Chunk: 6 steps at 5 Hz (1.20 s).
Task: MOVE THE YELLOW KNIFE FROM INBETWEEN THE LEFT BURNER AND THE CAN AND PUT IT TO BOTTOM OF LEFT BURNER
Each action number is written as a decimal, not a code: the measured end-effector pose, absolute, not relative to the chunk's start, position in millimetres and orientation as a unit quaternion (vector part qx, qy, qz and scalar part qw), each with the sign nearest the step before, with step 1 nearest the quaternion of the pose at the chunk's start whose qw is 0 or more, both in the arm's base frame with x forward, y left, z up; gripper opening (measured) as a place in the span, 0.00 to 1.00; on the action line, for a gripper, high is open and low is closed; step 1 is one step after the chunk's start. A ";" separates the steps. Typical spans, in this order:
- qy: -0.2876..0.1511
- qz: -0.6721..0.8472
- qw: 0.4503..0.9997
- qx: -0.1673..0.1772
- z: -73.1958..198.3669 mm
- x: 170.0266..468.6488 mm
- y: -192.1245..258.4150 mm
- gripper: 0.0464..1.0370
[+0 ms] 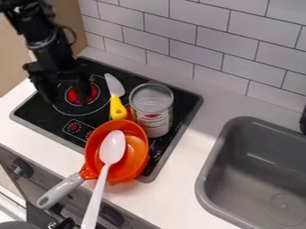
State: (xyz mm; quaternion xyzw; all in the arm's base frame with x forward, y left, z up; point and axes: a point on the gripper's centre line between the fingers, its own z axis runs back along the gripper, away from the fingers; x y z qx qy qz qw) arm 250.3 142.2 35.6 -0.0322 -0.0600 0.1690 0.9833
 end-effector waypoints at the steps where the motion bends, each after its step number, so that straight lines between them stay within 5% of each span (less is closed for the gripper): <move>1: -0.088 0.224 0.970 -0.022 36.0 264.2 139.3 0.96; 3: -0.068 0.395 0.916 0.013 18.8 283.5 137.9 0.96; 6: -0.050 0.400 0.915 0.015 7.7 289.5 125.5 0.96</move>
